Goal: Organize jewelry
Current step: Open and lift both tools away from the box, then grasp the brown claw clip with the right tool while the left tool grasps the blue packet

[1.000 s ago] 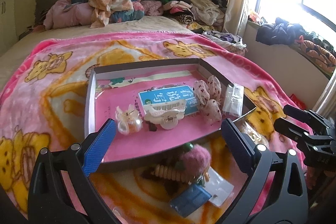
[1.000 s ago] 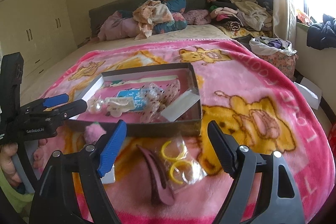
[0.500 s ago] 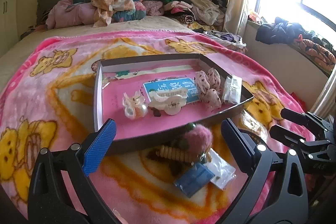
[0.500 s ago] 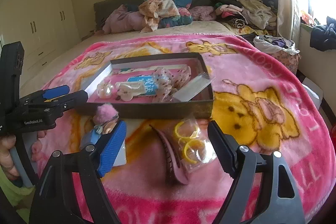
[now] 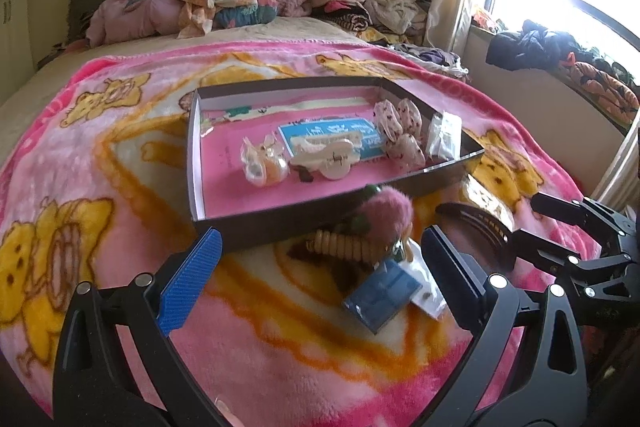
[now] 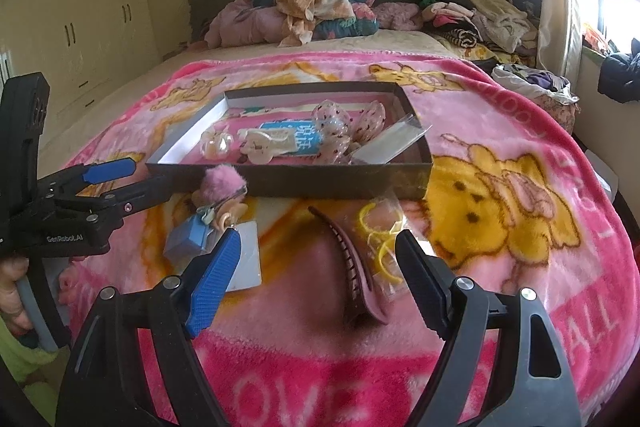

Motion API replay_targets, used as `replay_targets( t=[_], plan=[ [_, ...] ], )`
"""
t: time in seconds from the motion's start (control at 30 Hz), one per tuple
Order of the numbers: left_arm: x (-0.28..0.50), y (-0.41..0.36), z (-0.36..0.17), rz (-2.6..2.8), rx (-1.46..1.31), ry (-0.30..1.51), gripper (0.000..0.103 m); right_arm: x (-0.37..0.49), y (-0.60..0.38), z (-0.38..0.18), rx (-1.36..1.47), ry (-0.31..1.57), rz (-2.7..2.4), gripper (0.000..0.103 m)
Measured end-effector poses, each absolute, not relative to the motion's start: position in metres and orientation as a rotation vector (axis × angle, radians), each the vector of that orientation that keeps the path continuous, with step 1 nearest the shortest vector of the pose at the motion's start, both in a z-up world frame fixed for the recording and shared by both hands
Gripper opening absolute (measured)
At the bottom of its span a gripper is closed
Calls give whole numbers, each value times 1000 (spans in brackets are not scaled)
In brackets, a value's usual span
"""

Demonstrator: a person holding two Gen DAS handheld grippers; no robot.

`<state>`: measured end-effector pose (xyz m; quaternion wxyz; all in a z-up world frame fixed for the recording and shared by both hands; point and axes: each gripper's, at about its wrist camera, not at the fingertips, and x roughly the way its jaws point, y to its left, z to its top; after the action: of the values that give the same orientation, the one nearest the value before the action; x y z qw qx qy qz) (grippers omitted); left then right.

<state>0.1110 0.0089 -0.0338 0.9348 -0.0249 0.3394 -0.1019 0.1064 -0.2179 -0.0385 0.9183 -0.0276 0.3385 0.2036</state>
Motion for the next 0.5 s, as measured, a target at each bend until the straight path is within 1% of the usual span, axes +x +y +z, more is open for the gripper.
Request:
replay_targets(
  t=[0.1, 0.3, 0.4, 0.47, 0.5],
  plan=[
    [109, 8, -38, -222, -50, 710, 91, 107, -216, -45, -56, 716, 418, 77],
    [104, 2, -51, -255, -30, 744, 91, 110, -218, -56, -50, 752, 400, 65],
    [105, -1, -57, -263, -25, 763, 91, 115, -220, -61, -47, 768, 387, 57],
    [105, -4, -61, -268, -16, 769, 91, 118, -221, -65, -51, 778, 384, 48],
    [105, -5, -62, -270, -15, 772, 91, 119, -220, -67, -55, 784, 379, 46]
  ],
)
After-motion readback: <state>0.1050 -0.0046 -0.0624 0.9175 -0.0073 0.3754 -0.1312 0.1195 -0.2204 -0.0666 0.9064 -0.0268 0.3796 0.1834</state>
